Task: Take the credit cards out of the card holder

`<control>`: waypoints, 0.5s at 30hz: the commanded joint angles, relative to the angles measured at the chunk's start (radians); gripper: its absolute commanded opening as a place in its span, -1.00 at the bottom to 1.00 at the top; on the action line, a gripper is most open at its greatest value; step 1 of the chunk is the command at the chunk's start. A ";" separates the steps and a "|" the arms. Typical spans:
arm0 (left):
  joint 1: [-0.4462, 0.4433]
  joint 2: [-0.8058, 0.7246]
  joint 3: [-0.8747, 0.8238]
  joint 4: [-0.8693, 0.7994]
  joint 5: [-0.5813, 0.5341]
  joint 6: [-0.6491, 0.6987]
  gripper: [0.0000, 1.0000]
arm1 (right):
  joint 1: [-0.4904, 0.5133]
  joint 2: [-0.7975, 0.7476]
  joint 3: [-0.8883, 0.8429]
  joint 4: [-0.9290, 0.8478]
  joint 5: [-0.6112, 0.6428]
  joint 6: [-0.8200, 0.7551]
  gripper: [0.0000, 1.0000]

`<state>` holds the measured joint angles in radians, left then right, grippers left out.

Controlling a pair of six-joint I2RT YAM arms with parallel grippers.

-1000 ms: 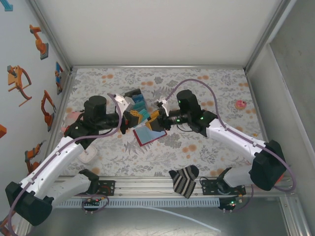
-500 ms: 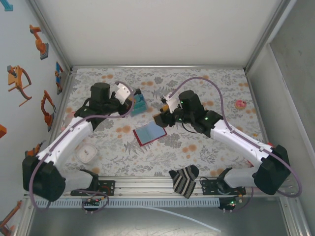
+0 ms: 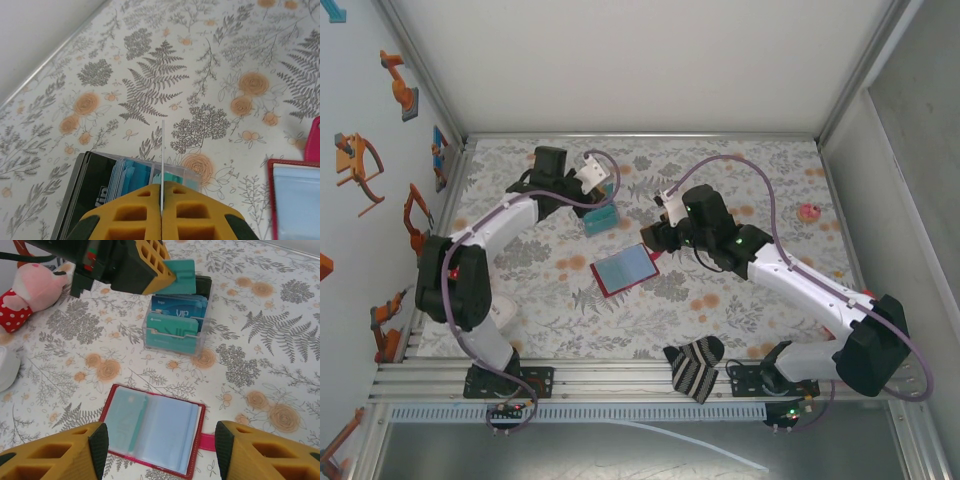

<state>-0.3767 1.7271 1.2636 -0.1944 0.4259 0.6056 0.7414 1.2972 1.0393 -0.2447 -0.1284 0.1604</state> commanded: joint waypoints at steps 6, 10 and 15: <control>0.016 0.146 0.114 -0.080 0.052 0.135 -1.00 | 0.001 -0.020 0.016 -0.027 0.073 0.014 0.16; 0.018 0.172 0.118 -0.092 0.062 0.147 -1.00 | 0.001 -0.006 0.022 -0.024 0.073 0.016 0.16; 0.022 0.195 0.131 -0.139 0.076 0.161 -1.00 | 0.001 0.019 0.037 -0.027 0.065 0.019 0.16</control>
<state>-0.3649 1.9076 1.3602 -0.2775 0.4576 0.7250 0.7414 1.3025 1.0409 -0.2581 -0.0772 0.1604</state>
